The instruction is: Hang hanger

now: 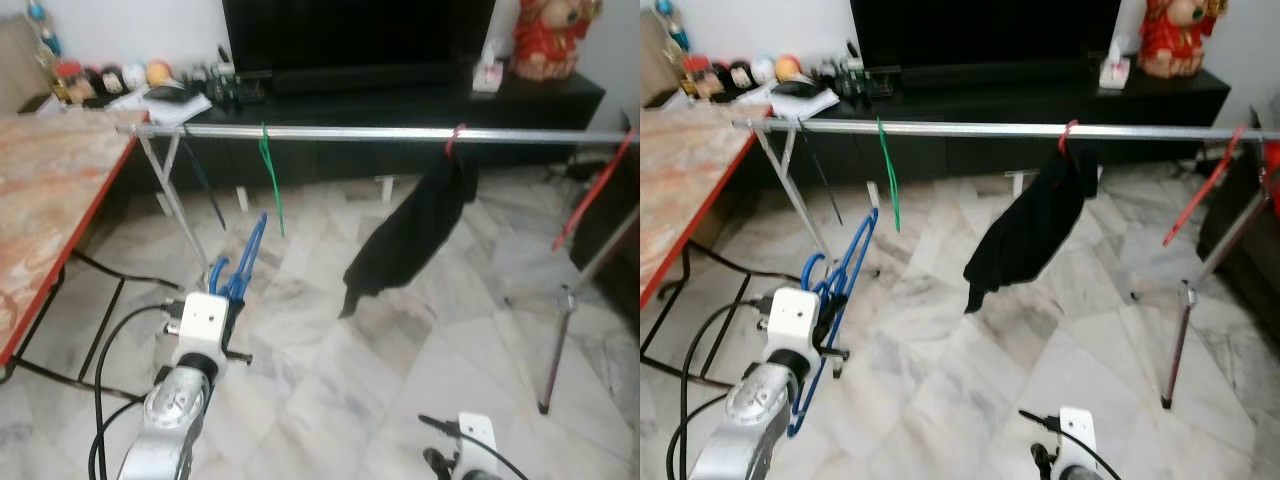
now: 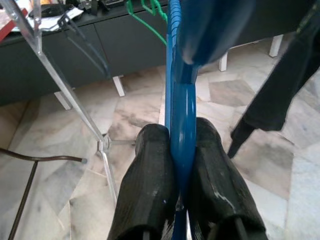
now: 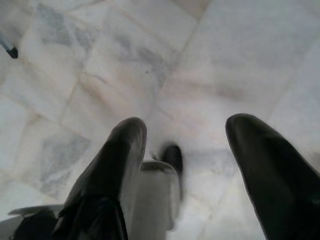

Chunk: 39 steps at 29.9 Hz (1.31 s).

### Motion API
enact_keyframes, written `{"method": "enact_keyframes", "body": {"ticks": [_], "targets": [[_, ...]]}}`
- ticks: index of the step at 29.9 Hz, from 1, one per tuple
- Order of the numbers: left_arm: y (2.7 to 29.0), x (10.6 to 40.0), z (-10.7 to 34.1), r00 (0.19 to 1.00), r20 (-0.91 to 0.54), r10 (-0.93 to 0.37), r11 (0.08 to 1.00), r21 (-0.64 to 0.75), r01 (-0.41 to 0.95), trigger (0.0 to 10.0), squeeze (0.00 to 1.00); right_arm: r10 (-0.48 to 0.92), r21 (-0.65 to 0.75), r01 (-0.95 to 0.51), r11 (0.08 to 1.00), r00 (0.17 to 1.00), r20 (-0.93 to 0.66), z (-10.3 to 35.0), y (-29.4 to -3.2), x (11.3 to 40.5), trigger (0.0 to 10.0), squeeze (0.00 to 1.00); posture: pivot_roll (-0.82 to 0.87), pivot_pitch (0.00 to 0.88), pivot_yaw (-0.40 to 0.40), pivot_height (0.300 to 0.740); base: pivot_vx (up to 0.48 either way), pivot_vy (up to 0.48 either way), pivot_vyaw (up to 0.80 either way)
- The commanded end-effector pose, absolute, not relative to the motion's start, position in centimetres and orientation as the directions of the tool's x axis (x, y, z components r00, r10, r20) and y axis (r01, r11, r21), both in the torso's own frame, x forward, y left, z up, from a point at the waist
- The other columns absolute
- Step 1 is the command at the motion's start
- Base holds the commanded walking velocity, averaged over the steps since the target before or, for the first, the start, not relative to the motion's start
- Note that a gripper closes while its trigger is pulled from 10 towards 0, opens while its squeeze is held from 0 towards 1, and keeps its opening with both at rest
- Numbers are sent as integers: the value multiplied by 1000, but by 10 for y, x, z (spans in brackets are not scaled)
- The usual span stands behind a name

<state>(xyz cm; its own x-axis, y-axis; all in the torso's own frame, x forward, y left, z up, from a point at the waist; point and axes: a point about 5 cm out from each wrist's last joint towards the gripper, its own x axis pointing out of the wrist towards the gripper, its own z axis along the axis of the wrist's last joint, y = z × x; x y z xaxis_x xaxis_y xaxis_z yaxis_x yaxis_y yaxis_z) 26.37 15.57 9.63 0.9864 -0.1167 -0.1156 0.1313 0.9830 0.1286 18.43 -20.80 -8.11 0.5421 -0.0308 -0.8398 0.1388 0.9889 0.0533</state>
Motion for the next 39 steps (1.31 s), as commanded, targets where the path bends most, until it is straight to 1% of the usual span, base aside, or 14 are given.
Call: {"method": "enact_keyframes", "body": {"ticks": [1, 9, 24, 26, 28, 32, 38, 39], "targets": [[156, 264, 98, 987, -106, -121, 982, 133, 135, 10000, 0, -30, 53, 137, 989, 541, -841, -81, -208, 185, 10000, 0, -83, 0, 77, 740, 394, 0, 0], [151, 264, 96, 979, -126, -158, 975, 135, 175, 10000, 0, -49, 39, 151, 988, 537, -842, -81, -209, 185, 10000, 0, -82, 0, 76, 740, 395, 0, 0], [132, 258, 87, 931, -199, -307, 936, 112, 333, 10000, 0, -41, 30, 128, 991, 523, -851, -81, -209, 184, 10000, 0, -80, 0, 75, 740, 385, 0, -724], [130, 257, 87, 924, -202, -324, 931, 108, 350, 10000, 0, -41, 30, 128, 991, 523, -851, -81, -209, 184, 10000, 0, -79, 0, 75, 740, 240, 0, -563], [125, 253, 86, 902, -216, -373, 912, 94, 399, 10000, 0, -41, 32, 128, 991, 528, -848, -81, -209, 184, 10000, 0, -79, 0, 77, 740, 0, 0, 0], [119, 247, 84, 868, -250, -430, 882, 90, 463, 10000, 0, -38, 34, 127, 991, 528, -848, -81, -209, 185, 10000, 0, -77, 0, 78, 740, 0, 0, 0], [117, 244, 81, 843, -286, -455, 859, 106, 500, 10000, 0, -37, 35, 125, 992, 528, -848, -81, -209, 185, 10000, 0, -75, 0, 77, 740, 0, 0, 0], [118, 246, 80, 851, -306, -428, 868, 125, 481, 10000, 0, -36, 35, 123, 992, 528, -848, -81, -209, 185, 10000, 0, -75, 0, 77, 740, 0, 0, 0]]}}
